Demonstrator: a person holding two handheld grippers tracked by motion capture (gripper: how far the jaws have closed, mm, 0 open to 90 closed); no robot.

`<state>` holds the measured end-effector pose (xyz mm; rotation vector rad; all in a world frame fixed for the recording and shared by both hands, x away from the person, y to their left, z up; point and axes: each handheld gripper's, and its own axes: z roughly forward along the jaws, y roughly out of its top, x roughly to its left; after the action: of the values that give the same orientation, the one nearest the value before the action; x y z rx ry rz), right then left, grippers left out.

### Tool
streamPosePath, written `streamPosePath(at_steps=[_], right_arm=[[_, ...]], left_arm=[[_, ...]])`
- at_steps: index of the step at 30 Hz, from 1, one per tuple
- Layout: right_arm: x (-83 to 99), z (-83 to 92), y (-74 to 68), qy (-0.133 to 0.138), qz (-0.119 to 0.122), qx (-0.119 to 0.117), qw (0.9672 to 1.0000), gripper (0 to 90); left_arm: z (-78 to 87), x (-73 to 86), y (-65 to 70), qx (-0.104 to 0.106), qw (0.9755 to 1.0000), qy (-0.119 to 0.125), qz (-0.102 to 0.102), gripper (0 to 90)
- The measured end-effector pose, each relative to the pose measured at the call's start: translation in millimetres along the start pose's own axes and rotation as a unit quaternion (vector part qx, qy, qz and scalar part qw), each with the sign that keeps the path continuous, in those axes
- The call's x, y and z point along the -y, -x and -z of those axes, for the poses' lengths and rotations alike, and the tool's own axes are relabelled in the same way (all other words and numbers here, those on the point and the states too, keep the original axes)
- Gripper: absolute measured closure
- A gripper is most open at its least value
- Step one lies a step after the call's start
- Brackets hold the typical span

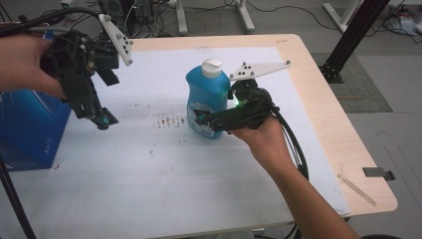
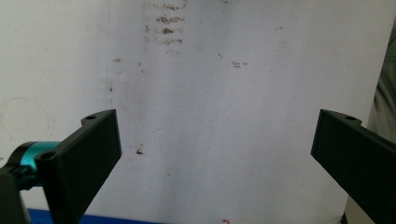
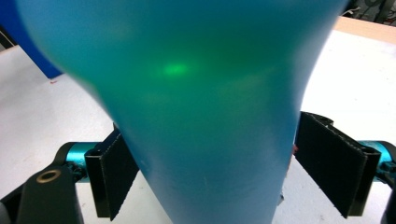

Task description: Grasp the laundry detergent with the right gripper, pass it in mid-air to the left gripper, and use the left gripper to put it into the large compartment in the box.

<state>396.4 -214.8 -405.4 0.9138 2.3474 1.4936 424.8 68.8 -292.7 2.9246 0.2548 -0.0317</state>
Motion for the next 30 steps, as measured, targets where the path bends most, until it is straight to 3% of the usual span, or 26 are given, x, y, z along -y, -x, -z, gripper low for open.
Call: streamPosePath(at_steps=[7,20,24,30], right_arm=[[-0.3,1.8,-1.6,0.014,0.018,0.000,0.9997,32.2],[0.2,1.4,-3.6,0.016,0.033,0.011,0.9993,41.3],[-0.1,2.7,-7.7,0.021,0.054,0.031,0.9978,44.9],[0.2,2.8,-10.2,0.021,0.066,0.036,0.9970,45.8]], left_arm=[[0.1,0.6,0.0,0.001,1.0000,0.001,0.001,1.7],[0.1,-0.4,0.1,0.001,1.0000,0.000,0.000,1.7],[-0.7,-0.3,0.3,0.001,1.0000,0.001,0.001,1.6],[-0.2,-0.9,0.4,0.001,1.0000,0.000,-0.001,1.7]])
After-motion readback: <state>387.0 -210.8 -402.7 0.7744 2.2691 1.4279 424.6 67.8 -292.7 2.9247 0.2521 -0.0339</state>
